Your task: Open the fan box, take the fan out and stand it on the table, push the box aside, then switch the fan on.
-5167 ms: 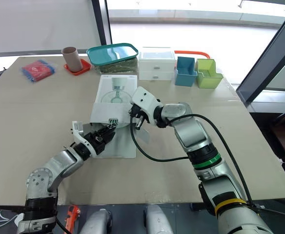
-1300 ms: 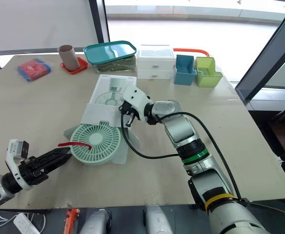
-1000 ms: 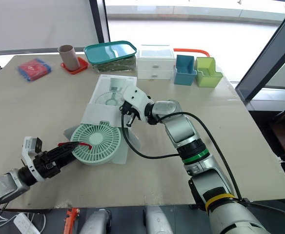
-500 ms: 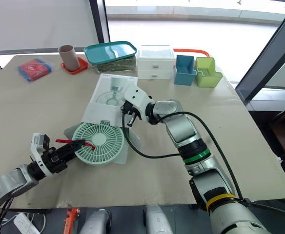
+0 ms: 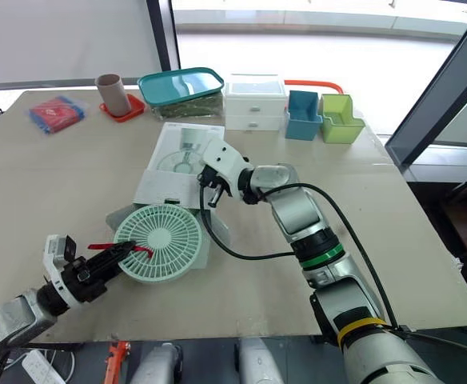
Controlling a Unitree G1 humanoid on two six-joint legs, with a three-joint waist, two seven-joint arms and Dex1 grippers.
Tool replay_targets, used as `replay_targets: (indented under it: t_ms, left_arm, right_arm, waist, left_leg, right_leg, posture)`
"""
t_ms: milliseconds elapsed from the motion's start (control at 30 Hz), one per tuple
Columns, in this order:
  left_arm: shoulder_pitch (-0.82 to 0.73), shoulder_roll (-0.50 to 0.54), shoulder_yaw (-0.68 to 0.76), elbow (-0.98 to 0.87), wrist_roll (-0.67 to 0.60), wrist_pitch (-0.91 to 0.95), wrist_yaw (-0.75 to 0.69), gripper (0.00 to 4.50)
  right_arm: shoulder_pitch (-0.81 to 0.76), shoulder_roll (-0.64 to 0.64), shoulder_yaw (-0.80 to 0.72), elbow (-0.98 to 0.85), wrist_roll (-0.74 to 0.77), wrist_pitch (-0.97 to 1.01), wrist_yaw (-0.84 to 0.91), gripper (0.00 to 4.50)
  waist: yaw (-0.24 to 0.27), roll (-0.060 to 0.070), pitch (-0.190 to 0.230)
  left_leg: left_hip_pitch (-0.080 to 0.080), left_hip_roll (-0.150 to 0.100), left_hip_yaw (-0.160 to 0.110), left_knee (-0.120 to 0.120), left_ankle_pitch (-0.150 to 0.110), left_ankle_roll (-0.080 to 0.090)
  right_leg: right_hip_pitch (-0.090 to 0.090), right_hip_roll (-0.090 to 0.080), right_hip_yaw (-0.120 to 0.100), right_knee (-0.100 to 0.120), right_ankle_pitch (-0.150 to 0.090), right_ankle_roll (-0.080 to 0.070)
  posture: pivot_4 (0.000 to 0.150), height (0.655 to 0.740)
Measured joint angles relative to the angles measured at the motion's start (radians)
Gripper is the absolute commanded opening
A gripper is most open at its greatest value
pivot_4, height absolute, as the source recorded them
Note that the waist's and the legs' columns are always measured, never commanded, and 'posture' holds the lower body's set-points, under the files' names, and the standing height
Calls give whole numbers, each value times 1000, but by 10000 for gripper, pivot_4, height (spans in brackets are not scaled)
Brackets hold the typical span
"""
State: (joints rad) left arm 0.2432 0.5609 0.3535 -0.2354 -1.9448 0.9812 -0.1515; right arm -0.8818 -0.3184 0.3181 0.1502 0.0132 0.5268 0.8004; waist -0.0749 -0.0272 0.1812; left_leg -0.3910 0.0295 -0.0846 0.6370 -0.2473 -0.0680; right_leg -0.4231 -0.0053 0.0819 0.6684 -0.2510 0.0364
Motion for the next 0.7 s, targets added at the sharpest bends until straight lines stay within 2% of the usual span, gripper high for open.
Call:
replay_targets:
  t_ms: [267,633,700]
  left_arm:
    - [216,-17,46,-138,-28,-22,-16,16416]
    - [292,7,49,-169,-26,-49,-62,16416]
    - [288,8,43,-168,-16,-59,-74,26696]
  right_arm:
    - [1,12,0,5,0,-11,0,0]
    - [1,26,0,12,0,-24,1,0]
    - [1,26,0,13,0,-24,1,0]
  waist:
    - [0,0,0]
    - [0,0,0]
    - [0,0,0]
  left_leg:
    - [1,0,1,0,0,0]
    - [1,0,2,0,0,0]
    - [1,0,1,0,0,0]
  right_leg:
    - [0,1,0,0,0,0]
    - [1,1,1,0,0,-1]
    - [1,1,1,0,0,-1]
  posture:
    - [1500,7400]
    - [1500,7400]
    - [1500,7400]
